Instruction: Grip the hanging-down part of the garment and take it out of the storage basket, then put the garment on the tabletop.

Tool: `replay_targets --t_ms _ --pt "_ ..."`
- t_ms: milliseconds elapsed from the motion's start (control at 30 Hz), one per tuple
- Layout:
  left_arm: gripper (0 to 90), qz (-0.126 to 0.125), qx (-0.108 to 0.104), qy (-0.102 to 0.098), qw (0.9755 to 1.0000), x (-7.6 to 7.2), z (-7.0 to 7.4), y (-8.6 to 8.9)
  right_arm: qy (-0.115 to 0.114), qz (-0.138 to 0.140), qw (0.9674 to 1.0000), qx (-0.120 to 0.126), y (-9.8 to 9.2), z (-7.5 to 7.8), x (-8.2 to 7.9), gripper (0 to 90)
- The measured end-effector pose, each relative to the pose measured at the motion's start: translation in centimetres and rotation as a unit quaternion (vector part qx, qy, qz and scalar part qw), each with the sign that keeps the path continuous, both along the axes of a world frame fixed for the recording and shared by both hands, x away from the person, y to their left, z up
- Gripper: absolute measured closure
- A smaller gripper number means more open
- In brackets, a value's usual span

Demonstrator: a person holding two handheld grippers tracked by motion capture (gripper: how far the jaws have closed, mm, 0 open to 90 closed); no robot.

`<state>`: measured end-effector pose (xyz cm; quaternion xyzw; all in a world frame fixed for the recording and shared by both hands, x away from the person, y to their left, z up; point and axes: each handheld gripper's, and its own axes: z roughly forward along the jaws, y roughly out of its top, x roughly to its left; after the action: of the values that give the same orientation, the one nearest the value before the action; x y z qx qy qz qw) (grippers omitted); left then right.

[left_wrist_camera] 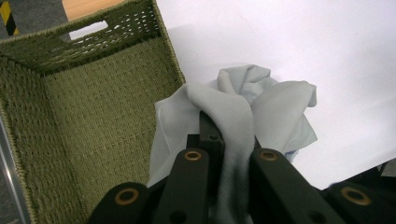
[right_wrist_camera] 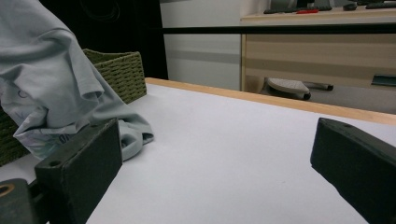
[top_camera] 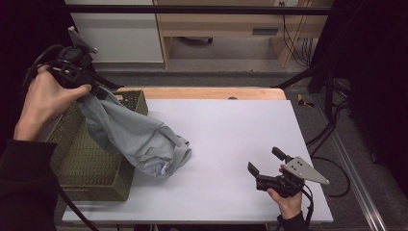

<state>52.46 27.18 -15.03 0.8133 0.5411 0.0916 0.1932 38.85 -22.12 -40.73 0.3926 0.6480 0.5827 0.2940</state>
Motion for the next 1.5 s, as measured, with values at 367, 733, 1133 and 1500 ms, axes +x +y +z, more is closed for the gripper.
replay_targets --t_ms 367,733,1133,1500 --pt "86.9 -0.029 -0.004 -0.014 0.9995 -0.5 0.6 -2.6 0.003 0.005 1.0000 -0.001 0.1 0.0 -0.1 2.3" --pt "86.9 -0.091 -0.005 -0.037 0.9951 -0.8 1.4 -9.1 0.008 0.009 0.9999 -0.004 0.1 -0.1 -0.2 2.3" --pt "86.9 -0.154 -0.005 -0.050 0.9868 -1.8 1.2 -15.2 0.003 0.009 1.0000 0.002 -0.1 0.1 -0.4 2.3" --pt "86.8 -0.182 -0.007 -0.047 0.9821 -1.5 -2.1 -18.1 0.005 0.010 0.9999 0.003 -0.1 0.2 -0.5 2.3"
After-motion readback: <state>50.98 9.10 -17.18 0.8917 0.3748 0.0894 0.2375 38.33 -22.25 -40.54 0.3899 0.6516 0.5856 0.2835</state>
